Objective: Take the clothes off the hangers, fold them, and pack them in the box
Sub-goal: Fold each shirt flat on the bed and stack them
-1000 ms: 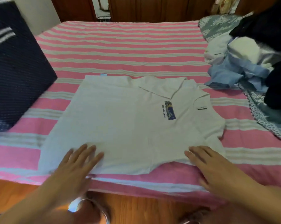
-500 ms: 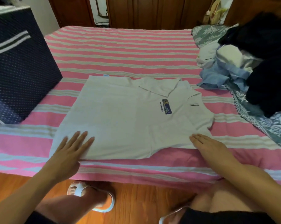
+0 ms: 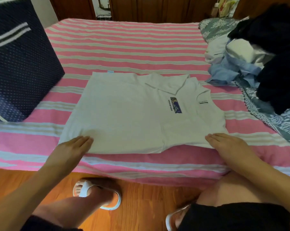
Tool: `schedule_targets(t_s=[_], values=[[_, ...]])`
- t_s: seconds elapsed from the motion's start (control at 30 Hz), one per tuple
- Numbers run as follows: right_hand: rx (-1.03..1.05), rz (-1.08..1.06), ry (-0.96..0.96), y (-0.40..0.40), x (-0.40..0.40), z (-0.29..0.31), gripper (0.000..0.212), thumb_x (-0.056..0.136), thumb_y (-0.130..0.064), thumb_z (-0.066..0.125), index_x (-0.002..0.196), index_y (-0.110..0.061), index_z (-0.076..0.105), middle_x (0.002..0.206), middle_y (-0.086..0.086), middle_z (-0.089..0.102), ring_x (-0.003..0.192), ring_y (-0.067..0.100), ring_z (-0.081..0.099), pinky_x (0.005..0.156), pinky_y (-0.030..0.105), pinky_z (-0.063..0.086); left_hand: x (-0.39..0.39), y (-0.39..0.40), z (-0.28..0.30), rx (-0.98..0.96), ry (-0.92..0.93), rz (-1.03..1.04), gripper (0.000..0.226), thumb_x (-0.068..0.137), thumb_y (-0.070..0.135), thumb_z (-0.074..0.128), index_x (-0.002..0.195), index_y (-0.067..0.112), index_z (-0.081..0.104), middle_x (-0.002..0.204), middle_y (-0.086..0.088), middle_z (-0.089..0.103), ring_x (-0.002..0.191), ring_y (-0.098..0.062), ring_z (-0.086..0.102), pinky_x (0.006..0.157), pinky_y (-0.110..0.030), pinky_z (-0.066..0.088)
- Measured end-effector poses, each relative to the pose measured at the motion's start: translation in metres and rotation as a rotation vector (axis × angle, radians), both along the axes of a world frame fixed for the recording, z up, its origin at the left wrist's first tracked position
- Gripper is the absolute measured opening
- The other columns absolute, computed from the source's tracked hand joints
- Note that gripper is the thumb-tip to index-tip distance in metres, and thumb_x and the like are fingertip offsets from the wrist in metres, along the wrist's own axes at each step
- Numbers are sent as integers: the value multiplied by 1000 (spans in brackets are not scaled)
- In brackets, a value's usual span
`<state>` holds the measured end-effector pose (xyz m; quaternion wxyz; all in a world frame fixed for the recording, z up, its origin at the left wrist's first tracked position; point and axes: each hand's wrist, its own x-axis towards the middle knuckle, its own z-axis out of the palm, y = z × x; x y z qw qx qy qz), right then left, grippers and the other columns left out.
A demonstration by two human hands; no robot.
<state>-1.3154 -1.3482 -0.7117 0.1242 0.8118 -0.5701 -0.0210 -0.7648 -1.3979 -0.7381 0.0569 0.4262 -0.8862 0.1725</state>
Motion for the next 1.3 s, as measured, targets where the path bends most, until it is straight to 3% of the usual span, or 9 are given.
schedule_targets(t_s=[0.13, 0.2, 0.27, 0.37, 0.43, 0.57, 0.8, 1.03, 1.3], values=[[136, -64, 84, 21, -1, 6, 79, 54, -4, 94, 128, -13, 68, 128, 7, 69, 111, 21, 70, 87, 31, 56, 4, 26, 5, 29, 36, -25, 64, 54, -23, 67, 112, 2, 72, 109, -18, 72, 84, -36, 75, 48, -43, 58], [206, -37, 64, 32, -1, 4, 71, 89, -6, 69, 153, -20, 41, 157, 1, 40, 141, 17, 44, 112, 28, 37, 6, 35, 2, 82, 13, 26, 70, 45, -26, 73, 109, 3, 73, 106, -18, 71, 80, -36, 73, 45, -42, 57], [290, -58, -12, 31, -5, 7, 66, 98, -5, 52, 158, -25, 30, 162, -5, 28, 148, 14, 31, 118, 25, 24, 8, 30, 5, 117, 7, 70, 66, 41, -25, 78, 100, 3, 75, 100, -18, 67, 73, -37, 70, 43, -40, 54], [423, -176, -168, 7, -18, 22, 54, 92, -1, 55, 137, -30, 60, 144, -9, 55, 135, 15, 49, 111, 24, 32, 10, 4, 24, 145, 54, 115, 27, 70, -10, 63, 84, 9, 74, 88, -9, 60, 62, -33, 61, 45, -32, 44], [482, -257, -353, -19, -29, 39, 38, 93, -4, 60, 107, -38, 69, 116, -11, 70, 111, 16, 63, 93, 27, 45, 10, -22, 42, 217, 208, 214, 23, 84, -3, 60, 83, 14, 76, 86, -4, 67, 64, -31, 64, 53, -32, 47], [362, -429, -703, -70, -37, 53, 9, 96, -14, 66, 88, -11, 70, 76, 2, 65, 70, 18, 56, 63, 32, 40, 11, -94, 64, 496, 597, 523, 10, 90, 16, 67, 89, 23, 74, 88, -8, 73, 73, -29, 64, 61, -31, 46], [204, -678, -779, -104, -34, -3, 36, 97, -18, 60, 67, -10, 43, 65, 8, 47, 61, 23, 43, 57, 36, 30, -4, -122, 39, 512, 971, 861, 15, 90, 16, 72, 104, 13, 71, 99, -9, 69, 76, -19, 59, 69, -32, 45], [81, -739, -621, -102, -21, -13, 35, 101, -30, 48, 72, -10, 47, 72, 11, 54, 67, 31, 48, 55, 37, 29, 12, -128, 29, 420, 739, 973, 30, 97, 23, 64, 78, -1, 67, 73, -17, 63, 65, -31, 54, 62, -38, 39], [-45, -767, -594, -98, -32, -19, 36, 100, -40, 53, 77, -12, 54, 76, 12, 59, 72, 34, 51, 63, 39, 37, 3, -131, 17, 250, 530, 948, 23, 108, 32, 40, 98, 12, 48, 71, -17, 55, 61, -33, 53, 57, -41, 47]])
